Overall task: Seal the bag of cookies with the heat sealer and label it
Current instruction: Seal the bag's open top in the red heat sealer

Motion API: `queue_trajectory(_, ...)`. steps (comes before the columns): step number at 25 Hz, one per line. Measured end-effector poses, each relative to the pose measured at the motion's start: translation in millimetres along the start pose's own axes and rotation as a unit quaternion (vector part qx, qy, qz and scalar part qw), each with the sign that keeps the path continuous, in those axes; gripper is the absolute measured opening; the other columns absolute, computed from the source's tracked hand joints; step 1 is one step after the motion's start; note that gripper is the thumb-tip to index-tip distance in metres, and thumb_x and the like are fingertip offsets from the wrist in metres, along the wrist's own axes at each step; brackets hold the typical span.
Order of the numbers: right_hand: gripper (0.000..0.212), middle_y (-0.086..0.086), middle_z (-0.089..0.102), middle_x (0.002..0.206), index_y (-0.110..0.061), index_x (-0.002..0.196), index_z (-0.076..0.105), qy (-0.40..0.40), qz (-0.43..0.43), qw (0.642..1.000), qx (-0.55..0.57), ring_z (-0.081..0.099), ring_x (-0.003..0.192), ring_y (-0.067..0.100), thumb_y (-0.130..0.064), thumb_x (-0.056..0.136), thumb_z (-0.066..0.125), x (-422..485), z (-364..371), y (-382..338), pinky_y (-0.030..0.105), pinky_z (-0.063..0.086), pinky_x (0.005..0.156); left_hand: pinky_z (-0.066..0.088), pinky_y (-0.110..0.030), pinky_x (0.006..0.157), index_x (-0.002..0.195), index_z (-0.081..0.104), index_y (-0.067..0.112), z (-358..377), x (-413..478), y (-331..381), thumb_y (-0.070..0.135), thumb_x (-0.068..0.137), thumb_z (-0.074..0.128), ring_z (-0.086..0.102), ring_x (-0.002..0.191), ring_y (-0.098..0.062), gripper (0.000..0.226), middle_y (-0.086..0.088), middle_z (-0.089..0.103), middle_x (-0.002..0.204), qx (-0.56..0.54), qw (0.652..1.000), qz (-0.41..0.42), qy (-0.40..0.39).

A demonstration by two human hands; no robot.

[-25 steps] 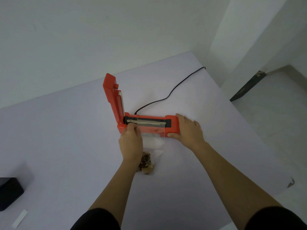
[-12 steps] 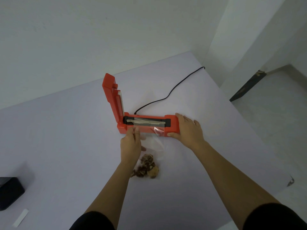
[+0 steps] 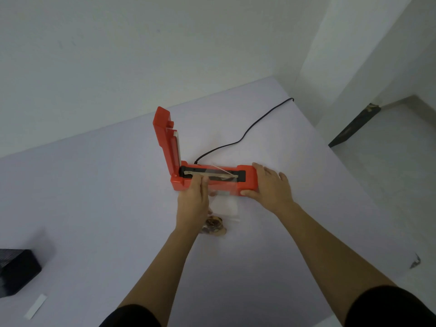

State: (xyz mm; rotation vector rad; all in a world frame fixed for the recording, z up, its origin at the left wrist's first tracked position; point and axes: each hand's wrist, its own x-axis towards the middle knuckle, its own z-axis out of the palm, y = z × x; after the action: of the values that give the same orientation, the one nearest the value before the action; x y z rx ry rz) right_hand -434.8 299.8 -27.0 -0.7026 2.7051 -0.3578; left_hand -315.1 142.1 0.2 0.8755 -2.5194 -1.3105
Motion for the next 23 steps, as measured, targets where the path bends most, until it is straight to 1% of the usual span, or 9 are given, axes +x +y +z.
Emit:
queue_trajectory(4, 0.088, 0.007, 0.042, 0.144, -0.017, 0.143, 0.021, 0.000, -0.002, 1.000, -0.001, 0.032, 0.136, 0.027, -0.058, 0.077, 0.062, 1.2, 0.2, 1.2, 0.052, 0.019, 0.111, 0.055, -0.038, 0.047, 0.087, 0.047, 0.015, -4.1, -9.9, 11.5, 0.031, 0.100, 0.032, 0.061, 0.050, -0.030, 0.025, -0.013, 0.060, 0.068, -0.009, 1.000, 0.003, 0.016)
queue_trajectory(7, 0.088, 0.007, 0.043, 0.143, -0.017, 0.143, 0.021, -0.001, 0.001, 1.000, 0.000, 0.032, 0.136, 0.027, -0.058, 0.077, 0.063, 4.2, 1.3, 2.9, 0.052, 0.019, 0.111, 0.052, -0.027, 0.040, 0.088, 0.045, 0.012, -16.3, -11.6, 15.7, 0.031, 0.100, 0.030, 0.061, 0.047, -0.031, 0.027, -0.018, 0.063, 0.074, -0.035, 0.998, -0.025, 0.055)
queue_trajectory(10, 0.091, 0.009, 0.039, 0.146, -0.017, 0.145, 0.016, -0.004, -0.004, 1.000, -0.016, 0.030, 0.136, 0.028, -0.059, 0.077, 0.061, 5.9, 3.3, 3.5, 0.053, 0.020, 0.111, 0.046, -0.020, 0.035, 0.093, 0.049, 0.013, -34.3, -14.0, 11.9, 0.036, 0.100, 0.029, 0.061, 0.045, -0.029, 0.031, -0.011, 0.066, 0.077, -0.054, 0.995, -0.059, 0.063)
queue_trajectory(13, 0.100, 0.011, 0.020, 0.155, -0.015, 0.148, 0.002, 0.046, 0.001, 0.999, -0.010, 0.022, 0.140, 0.029, -0.053, 0.078, 0.064, 0.6, 5.6, 0.8, 0.053, 0.022, 0.111, 0.046, -0.020, 0.037, 0.095, 0.051, 0.013, -53.6, -23.8, 0.7, 0.034, 0.100, 0.028, 0.061, 0.045, -0.028, 0.032, 0.000, 0.068, 0.081, -0.062, 0.992, -0.084, 0.071)
queue_trajectory(15, 0.092, 0.016, 0.025, 0.151, -0.010, 0.146, 0.012, 0.136, -0.009, 0.986, 0.100, 0.029, 0.136, 0.030, -0.037, 0.079, 0.069, -15.4, 12.9, -13.6, 0.048, 0.030, 0.109, 0.046, -0.020, 0.037, 0.096, 0.052, 0.013, -68.7, -34.2, -11.4, 0.029, 0.101, 0.027, 0.060, 0.043, -0.023, 0.029, 0.001, 0.069, 0.081, -0.066, 0.989, -0.105, 0.079)
queue_trajectory(17, 0.062, 0.012, 0.045, 0.133, -0.010, 0.136, 0.036, 0.191, -0.042, 0.943, 0.269, 0.045, 0.121, 0.021, -0.026, 0.082, 0.063, -45.1, 28.3, -39.6, 0.036, 0.040, 0.102, 0.046, -0.017, 0.038, 0.096, 0.052, 0.013, -83.5, -46.3, -26.8, 0.026, 0.102, 0.027, 0.057, 0.037, -0.015, 0.029, 0.001, 0.069, 0.079, -0.070, 0.987, -0.121, 0.084)
queue_trajectory(19, 0.036, -0.001, 0.057, 0.117, -0.019, 0.121, 0.051, 0.077, -0.068, 0.915, 0.391, 0.053, 0.107, 0.006, -0.033, 0.088, 0.058, -79.6, 45.1, -72.9, 0.026, 0.045, 0.094, 0.046, -0.017, 0.039, 0.095, 0.052, 0.012, -97.4, -59.6, -44.1, 0.026, 0.102, 0.027, 0.055, 0.035, -0.012, 0.030, 0.001, 0.069, 0.078, -0.076, 0.983, -0.141, 0.089)
queue_trajectory(21, 0.023, -0.008, 0.064, 0.108, -0.024, 0.110, 0.058, -0.094, -0.101, 0.899, 0.416, 0.058, 0.101, 0.000, -0.034, 0.089, 0.059, -111.0, 64.4, -103.2, 0.018, 0.045, 0.089, 0.046, -0.018, 0.039, 0.095, 0.053, 0.011, -109.7, -75.5, -62.3, 0.026, 0.102, 0.028, 0.055, 0.035, -0.012, 0.030, 0.000, 0.070, 0.077, -0.088, 0.977, -0.167, 0.095)
queue_trajectory(23, 0.008, -0.010, 0.068, 0.093, -0.026, 0.097, 0.063, -0.168, -0.121, 0.891, 0.404, 0.063, 0.090, -0.001, -0.027, 0.089, 0.061, -134.0, 85.0, -125.6, 0.011, 0.046, 0.081, 0.044, -0.019, 0.039, 0.094, 0.053, 0.011, -119.3, -94.9, -81.4, 0.025, 0.102, 0.028, 0.054, 0.035, -0.012, 0.029, -0.002, 0.070, 0.078, -0.101, 0.969, -0.200, 0.101)
